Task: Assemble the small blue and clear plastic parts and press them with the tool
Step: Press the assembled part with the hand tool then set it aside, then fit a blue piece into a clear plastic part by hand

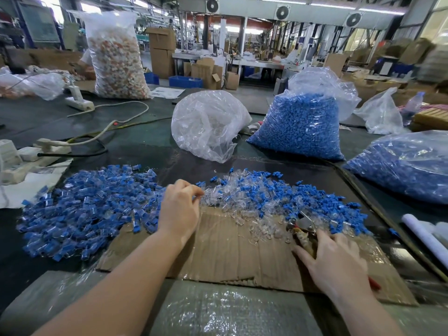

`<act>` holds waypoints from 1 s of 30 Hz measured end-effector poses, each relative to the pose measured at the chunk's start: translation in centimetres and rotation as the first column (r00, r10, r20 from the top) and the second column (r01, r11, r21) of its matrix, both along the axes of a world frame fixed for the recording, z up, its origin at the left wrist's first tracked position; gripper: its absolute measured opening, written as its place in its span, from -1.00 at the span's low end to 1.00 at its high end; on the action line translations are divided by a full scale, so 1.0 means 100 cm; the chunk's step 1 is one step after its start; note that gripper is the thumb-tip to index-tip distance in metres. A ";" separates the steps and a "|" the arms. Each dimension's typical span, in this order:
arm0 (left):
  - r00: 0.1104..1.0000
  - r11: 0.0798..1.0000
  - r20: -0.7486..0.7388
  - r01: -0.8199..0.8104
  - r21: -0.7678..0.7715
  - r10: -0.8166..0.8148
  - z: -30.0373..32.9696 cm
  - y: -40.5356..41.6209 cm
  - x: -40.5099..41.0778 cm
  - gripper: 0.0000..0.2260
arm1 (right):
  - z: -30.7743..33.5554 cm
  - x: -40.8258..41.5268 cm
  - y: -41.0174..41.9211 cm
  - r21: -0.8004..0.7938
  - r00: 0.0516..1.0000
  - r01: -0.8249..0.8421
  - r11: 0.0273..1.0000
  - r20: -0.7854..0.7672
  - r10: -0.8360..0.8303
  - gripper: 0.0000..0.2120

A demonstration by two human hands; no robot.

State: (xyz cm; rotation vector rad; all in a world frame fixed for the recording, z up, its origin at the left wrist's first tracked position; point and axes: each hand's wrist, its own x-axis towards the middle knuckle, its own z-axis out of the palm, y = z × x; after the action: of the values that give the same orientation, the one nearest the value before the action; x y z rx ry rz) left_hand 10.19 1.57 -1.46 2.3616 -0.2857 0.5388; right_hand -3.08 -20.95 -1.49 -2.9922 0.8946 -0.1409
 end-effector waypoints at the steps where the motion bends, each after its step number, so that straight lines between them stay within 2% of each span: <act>1: 0.998 0.998 -0.019 0.059 -0.018 -0.059 0.000 -0.010 -0.003 -0.85 | 0.003 0.000 0.000 -0.006 1.000 0.003 1.000 -0.005 -0.003 -0.37; 4: 0.981 0.987 -0.108 0.159 -0.038 -0.162 -0.004 -0.033 -0.008 -0.83 | 0.012 0.001 0.002 -0.033 0.990 -0.027 0.999 0.134 0.032 -0.48; 7: 0.970 0.984 -0.162 0.174 -0.046 -0.179 -0.011 -0.048 -0.012 -0.79 | 0.018 0.013 0.007 -0.010 0.937 -0.185 0.983 0.301 0.179 -0.68; 10: 0.966 0.982 -0.174 0.188 -0.021 -0.189 -0.023 -0.054 -0.017 -0.71 | 0.020 0.031 0.016 0.046 0.889 -0.326 0.944 0.354 0.289 -0.82; 13: 0.972 0.983 -0.146 0.185 -0.009 -0.184 -0.029 -0.053 -0.021 -0.74 | 0.021 0.052 0.021 0.046 0.867 -0.409 0.912 0.330 0.372 -0.82; 17: 0.968 0.969 -0.051 0.243 -0.033 -0.245 -0.028 -0.049 -0.026 -0.86 | 0.023 0.076 0.024 -0.020 0.841 -0.504 0.863 0.215 0.497 -0.79; 21: 0.933 0.933 -0.032 0.359 -0.008 -0.359 -0.028 -0.049 -0.028 -0.79 | 0.027 0.089 0.025 -0.116 0.803 -0.586 0.802 0.051 0.594 -0.78; 24: 0.920 0.921 -0.059 0.389 -0.003 -0.388 -0.028 -0.050 -0.027 -0.76 | 0.029 0.094 0.028 -0.114 0.784 -0.618 0.778 -0.015 0.620 -0.80; 30: 0.927 0.931 -0.085 0.364 -0.029 -0.365 -0.023 -0.049 -0.029 -0.81 | 0.028 0.097 0.028 -0.052 0.791 -0.612 0.789 -0.017 0.612 -0.85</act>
State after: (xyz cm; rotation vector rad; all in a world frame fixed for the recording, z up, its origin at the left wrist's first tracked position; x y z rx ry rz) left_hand 7.29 -3.36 -3.80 2.2369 -0.6618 0.2545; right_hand 6.64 -18.19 1.33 -3.1442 -0.1262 -0.1520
